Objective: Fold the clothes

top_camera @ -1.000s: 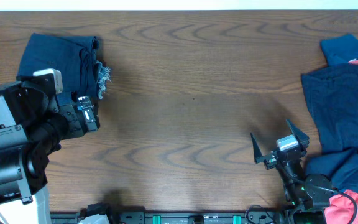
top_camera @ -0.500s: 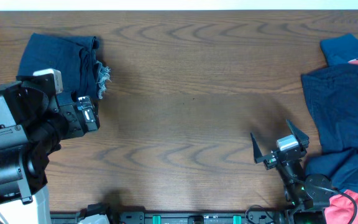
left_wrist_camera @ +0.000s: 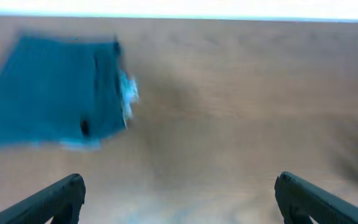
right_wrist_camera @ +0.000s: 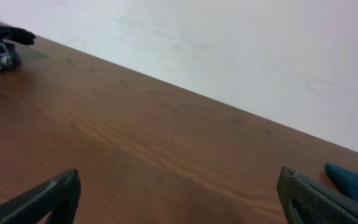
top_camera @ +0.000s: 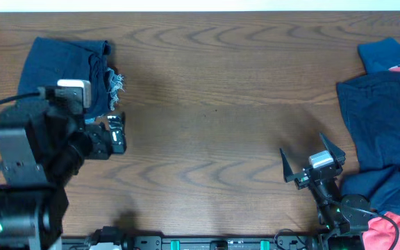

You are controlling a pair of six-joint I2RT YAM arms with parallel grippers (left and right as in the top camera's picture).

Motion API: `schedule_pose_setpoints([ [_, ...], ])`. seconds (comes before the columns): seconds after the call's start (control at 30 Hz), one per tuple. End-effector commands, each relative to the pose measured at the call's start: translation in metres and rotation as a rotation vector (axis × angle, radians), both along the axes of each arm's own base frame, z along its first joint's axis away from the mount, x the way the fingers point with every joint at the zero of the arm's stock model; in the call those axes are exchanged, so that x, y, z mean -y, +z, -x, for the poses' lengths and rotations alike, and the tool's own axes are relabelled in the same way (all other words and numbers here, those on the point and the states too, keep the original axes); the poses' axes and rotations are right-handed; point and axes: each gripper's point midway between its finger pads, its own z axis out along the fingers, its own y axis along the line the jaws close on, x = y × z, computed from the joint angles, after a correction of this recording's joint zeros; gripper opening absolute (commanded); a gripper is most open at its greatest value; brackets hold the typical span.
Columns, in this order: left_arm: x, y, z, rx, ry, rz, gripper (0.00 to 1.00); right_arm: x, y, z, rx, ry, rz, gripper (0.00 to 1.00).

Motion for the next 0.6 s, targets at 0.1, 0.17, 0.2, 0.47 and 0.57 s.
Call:
schedule_pose_setpoints([
  [0.1,-0.008,-0.016,-0.008,0.151,0.05,-0.085,0.98,0.005,-0.001,-0.001,0.008,-0.022,0.012,0.99],
  [0.17,-0.009,-0.023,-0.008,0.206,0.053,-0.081,0.98,0.005,-0.001,-0.001,0.008,-0.022,0.012,0.99],
  [0.2,-0.01,-0.028,-0.006,0.234,0.06,-0.08,0.98,0.005,-0.001,-0.001,0.008,-0.022,0.012,0.99],
  [0.47,-0.024,-0.074,0.018,0.424,0.13,-0.057,0.98,0.005,-0.001,-0.001,0.008,-0.022,0.012,0.99],
  [0.57,-0.024,-0.084,0.027,0.5,0.133,-0.051,0.98,0.005,-0.001,-0.001,0.008,-0.022,0.012,0.99],
])
